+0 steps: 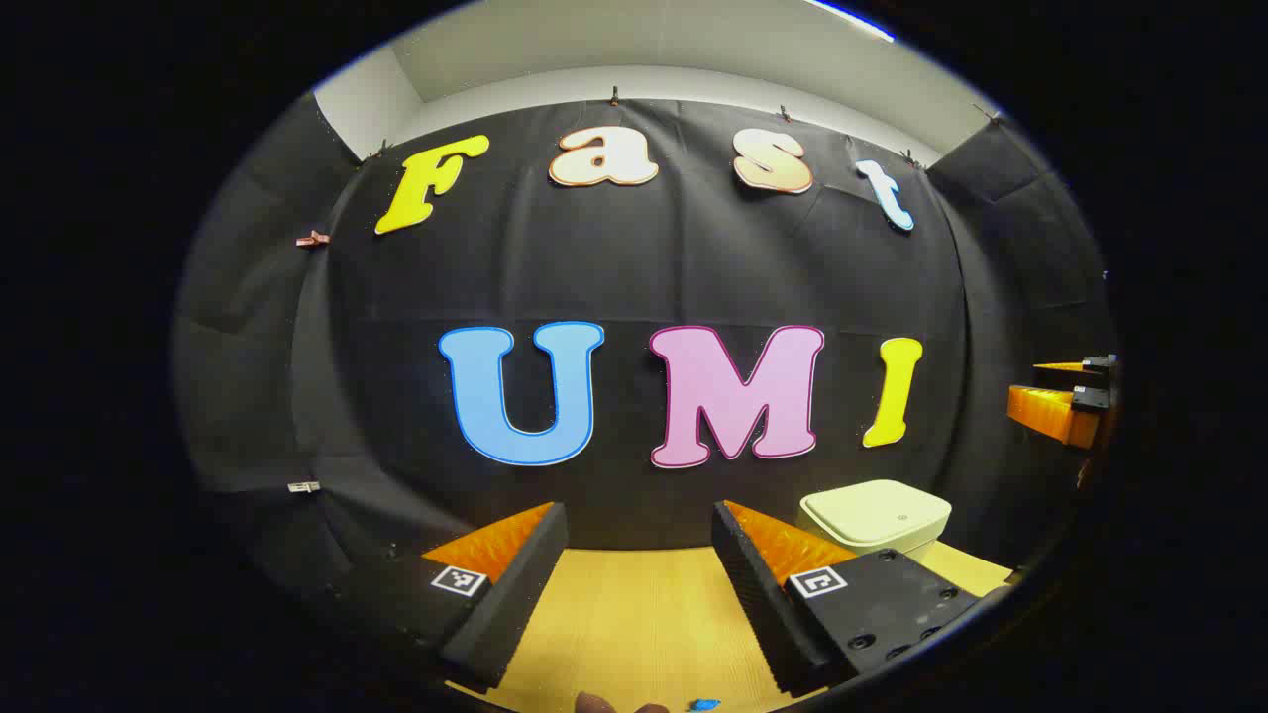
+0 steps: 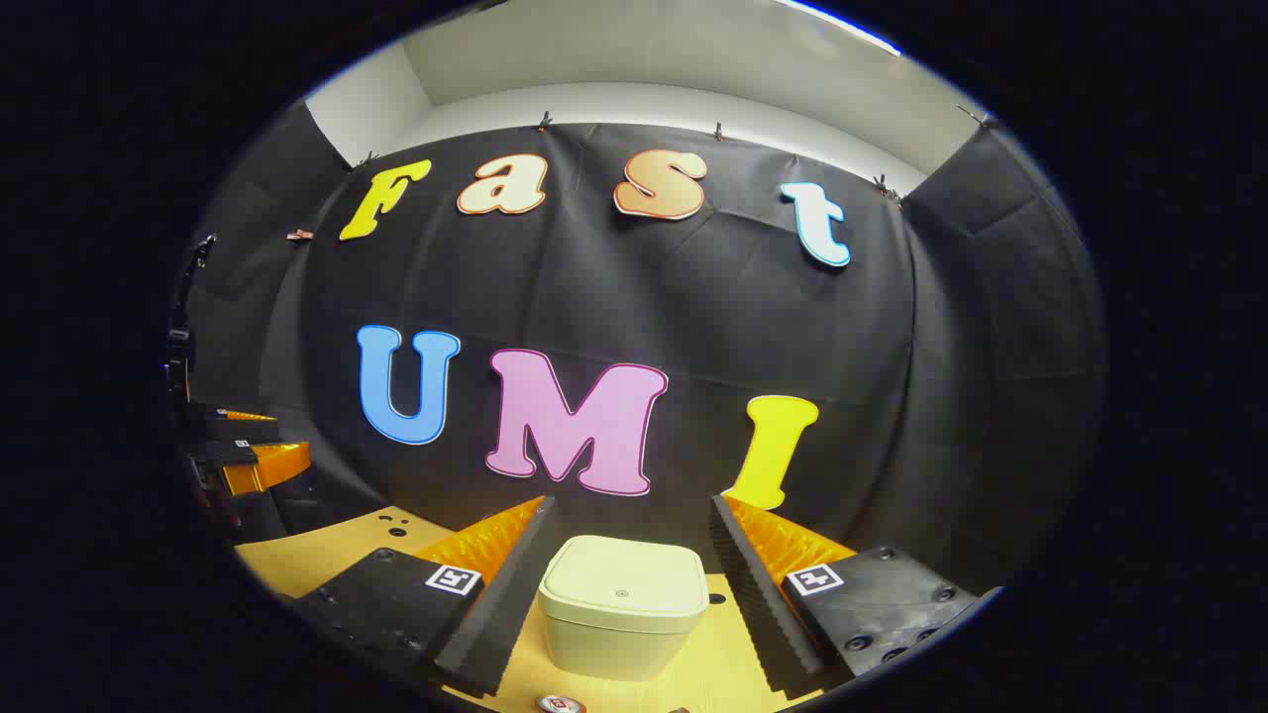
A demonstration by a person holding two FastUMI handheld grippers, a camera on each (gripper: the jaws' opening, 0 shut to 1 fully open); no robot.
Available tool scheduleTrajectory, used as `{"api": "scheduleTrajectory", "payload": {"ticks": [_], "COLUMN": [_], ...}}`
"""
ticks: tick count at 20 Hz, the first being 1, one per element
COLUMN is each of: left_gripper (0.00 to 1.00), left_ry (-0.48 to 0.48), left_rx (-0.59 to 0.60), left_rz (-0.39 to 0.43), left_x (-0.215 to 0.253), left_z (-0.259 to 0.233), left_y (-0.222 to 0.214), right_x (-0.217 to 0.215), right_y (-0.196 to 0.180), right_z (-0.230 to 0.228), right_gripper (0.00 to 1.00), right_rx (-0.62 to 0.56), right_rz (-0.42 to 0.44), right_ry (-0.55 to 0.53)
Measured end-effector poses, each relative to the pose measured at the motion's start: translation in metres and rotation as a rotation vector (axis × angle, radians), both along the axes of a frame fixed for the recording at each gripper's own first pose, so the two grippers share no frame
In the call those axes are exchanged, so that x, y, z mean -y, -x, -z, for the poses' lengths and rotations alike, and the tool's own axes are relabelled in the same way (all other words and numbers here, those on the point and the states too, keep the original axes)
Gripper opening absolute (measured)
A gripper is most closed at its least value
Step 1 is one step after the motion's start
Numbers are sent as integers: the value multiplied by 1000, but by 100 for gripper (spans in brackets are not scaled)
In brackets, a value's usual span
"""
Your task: Press the lid of the desktop garbage bin to open it, pick up the crumpled paper on the desktop and throw it into the bin, then pick up the pop can on the desktop and drop it into the bin, and finally close the garbage bin lid.
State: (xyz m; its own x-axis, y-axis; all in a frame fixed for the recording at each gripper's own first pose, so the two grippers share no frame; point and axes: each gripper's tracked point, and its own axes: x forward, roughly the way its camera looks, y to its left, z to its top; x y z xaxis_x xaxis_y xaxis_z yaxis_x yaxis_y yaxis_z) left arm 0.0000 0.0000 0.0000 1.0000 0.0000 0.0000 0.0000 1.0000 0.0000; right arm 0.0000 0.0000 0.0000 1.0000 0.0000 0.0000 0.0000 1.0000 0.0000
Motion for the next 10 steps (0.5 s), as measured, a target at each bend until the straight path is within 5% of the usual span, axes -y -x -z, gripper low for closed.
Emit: {"api": "scheduleTrajectory", "payload": {"ticks": [10], "left_gripper": [95], "left_ry": [-29], "left_rx": [5], "left_rz": [28], "left_x": [22], "left_z": [-2], "left_y": [3], "right_x": [-13], "right_y": [7], "right_z": [-9], "right_gripper": [94], "right_rx": [34], "right_rz": [-69], "right_ry": [79]}}
